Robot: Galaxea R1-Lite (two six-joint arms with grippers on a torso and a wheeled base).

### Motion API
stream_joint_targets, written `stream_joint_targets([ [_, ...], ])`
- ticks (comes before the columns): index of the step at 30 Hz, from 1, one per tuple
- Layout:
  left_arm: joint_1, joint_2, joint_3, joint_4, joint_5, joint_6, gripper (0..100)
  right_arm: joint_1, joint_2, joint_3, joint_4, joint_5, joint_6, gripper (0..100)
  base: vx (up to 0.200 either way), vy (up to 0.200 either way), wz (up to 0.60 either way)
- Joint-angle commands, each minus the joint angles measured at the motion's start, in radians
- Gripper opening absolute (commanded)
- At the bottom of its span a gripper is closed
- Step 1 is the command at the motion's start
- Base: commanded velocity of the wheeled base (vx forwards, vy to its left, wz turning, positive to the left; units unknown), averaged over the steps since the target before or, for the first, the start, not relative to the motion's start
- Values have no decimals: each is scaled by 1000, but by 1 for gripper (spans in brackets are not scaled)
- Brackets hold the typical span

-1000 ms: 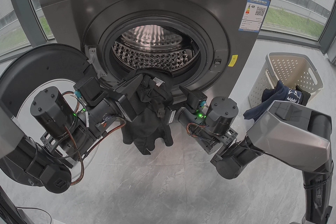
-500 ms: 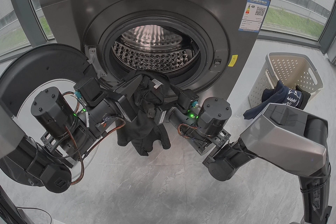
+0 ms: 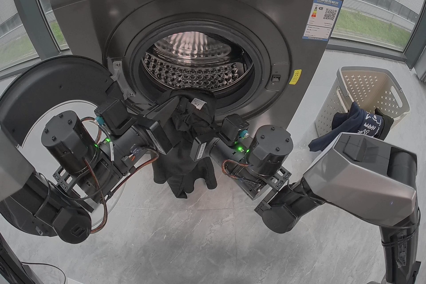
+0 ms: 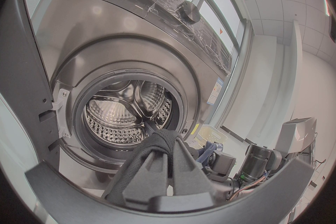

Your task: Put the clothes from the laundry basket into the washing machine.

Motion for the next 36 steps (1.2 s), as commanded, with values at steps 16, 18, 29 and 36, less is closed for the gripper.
stream_joint_targets([
  [16, 18, 5, 6, -1, -9, -11, 100, -22, -195, 194, -31, -12, 28, 0, 0, 0, 0],
  [18, 31, 8, 6, -1, -9, -12, 100, -36, -215, 196, -31, -12, 28, 0, 0, 0, 0],
  [29, 37, 34, 13, -1, -5, -14, 100, -29, -267, 196, -19, -12, 27, 0, 0, 0, 0],
  [36, 56, 77, 20, -1, -5, -9, 100, -29, -289, 199, -19, -12, 28, 0, 0, 0, 0],
])
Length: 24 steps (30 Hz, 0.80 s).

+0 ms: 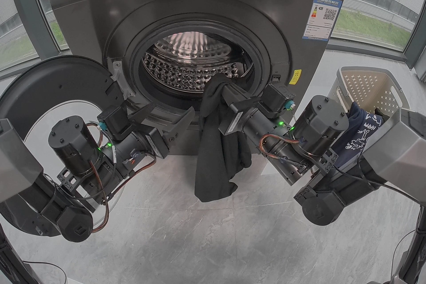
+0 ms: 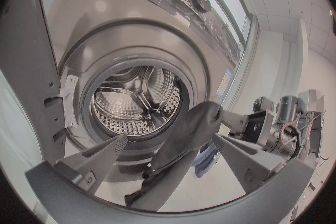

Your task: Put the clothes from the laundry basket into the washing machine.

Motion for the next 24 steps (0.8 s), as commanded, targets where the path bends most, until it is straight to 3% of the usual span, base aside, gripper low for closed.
stream_joint_targets([
  [1, 22, 45, 11, -1, -2, 4, 100, 4, -31, 4, 1, 0, 0, 0, 0, 0, 0],
  [14, 76, 188, 34, -4, -10, 9, 100, 9, -175, 197, -10, 3, 8, 0, 0, 0, 0],
  [24, 61, 298, 63, -5, -10, 14, 100, 7, -238, 241, -6, 9, 6, 0, 0, 0, 0],
])
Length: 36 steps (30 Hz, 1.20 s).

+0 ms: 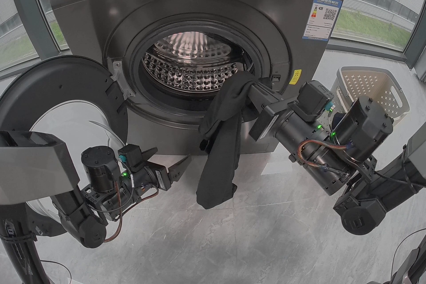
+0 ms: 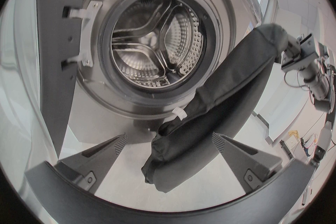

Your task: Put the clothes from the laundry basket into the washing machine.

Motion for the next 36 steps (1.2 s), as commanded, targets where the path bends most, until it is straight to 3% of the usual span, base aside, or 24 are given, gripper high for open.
stream_joint_targets([
  [1, -4, 83, -5, -6, 0, 0, 100, 3, -37, 15, 5, 1, -2, 0, 0, 0, 0],
  [10, -44, 192, -76, -8, 1, 11, 100, 24, -40, 12, 8, 3, -4, 0, 0, 0, 0],
  [27, -40, 341, -268, -6, 8, 11, 100, 67, -62, 24, 11, 0, -2, 0, 0, 0, 0],
  [36, -42, 371, -282, -6, 6, 11, 100, 75, -57, 24, 11, -3, -1, 0, 0, 0, 0],
])
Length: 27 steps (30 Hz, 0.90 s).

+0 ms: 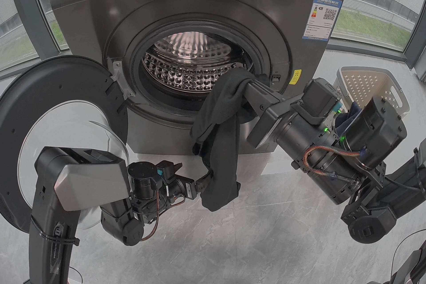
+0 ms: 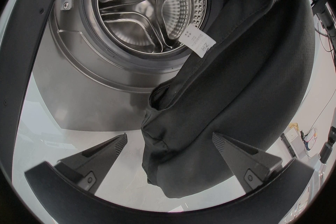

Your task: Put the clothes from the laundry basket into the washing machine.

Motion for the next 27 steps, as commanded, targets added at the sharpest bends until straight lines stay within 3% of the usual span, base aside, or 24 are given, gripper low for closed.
stream_joint_targets([
  [1, 4, 26, -11, -6, -1, 0, 100, 7, 3, 0, -1, 0, 0, 0, 0, 0, 0],
  [27, 30, 132, -166, -4, -10, -5, 100, 15, 15, 8, -1, -3, 2, 0, 0, 0, 0],
])
